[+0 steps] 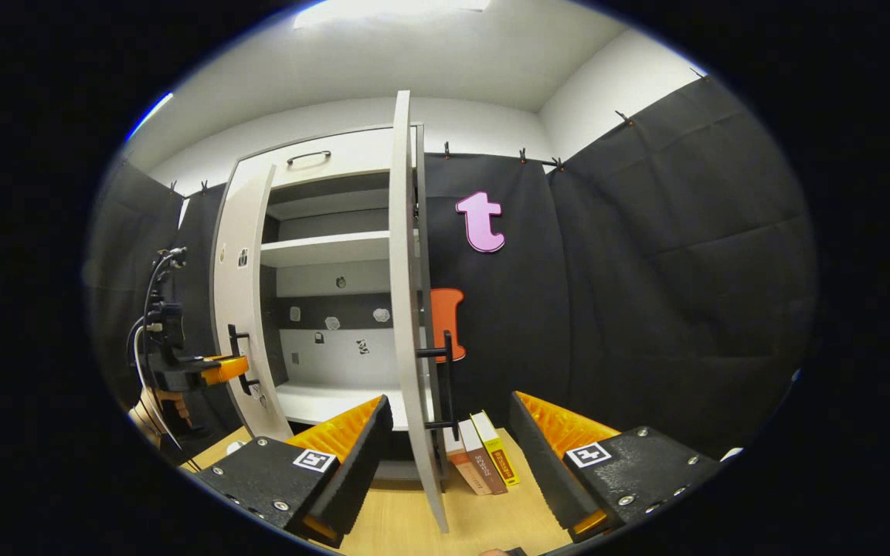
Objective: Open the right door of the double-door shoe cabinet with the right hand, and open the left door with the left hand.
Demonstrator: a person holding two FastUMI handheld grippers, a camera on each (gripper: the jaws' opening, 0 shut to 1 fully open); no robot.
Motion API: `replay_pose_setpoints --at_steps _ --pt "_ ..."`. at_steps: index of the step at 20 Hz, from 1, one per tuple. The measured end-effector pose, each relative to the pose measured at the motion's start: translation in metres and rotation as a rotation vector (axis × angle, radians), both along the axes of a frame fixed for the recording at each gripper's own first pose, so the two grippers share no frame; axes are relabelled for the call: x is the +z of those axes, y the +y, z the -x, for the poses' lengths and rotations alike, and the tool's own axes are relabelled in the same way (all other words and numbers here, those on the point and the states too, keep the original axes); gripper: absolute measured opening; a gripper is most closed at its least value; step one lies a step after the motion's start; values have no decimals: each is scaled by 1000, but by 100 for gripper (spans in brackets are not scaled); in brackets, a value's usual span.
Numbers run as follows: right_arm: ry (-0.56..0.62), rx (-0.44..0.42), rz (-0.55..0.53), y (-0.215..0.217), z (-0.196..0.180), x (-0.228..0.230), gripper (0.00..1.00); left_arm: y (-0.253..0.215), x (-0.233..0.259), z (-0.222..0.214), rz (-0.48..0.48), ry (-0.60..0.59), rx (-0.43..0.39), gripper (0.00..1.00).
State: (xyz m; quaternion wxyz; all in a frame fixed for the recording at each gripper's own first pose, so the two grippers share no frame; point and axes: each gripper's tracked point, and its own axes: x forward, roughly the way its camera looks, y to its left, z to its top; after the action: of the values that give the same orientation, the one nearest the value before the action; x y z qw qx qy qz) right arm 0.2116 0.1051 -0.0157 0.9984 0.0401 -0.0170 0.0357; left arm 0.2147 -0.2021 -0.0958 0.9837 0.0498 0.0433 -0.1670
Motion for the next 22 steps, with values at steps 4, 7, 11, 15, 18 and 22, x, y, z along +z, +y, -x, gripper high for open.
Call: replay_pose_setpoints --at_steps 4,7,11,15,18,22 --pt "-28 21 4 8 -2 8 93 14 0 15 6 2 -4 12" --pt "-43 38 -1 15 -1 12 99 23 3 30 -16 -7 -11 12" --pt "-53 57 1 21 1 16 99 35 4 29 29 14 -16 7" --pt "-67 60 11 23 1 18 99 44 5 37 21 9 -14 7" --pt "-70 60 15 24 1 18 93 55 7 42 47 16 -4 7" --pt "-71 79 17 30 -1 18 93 84 12 47 50 8 37 7"
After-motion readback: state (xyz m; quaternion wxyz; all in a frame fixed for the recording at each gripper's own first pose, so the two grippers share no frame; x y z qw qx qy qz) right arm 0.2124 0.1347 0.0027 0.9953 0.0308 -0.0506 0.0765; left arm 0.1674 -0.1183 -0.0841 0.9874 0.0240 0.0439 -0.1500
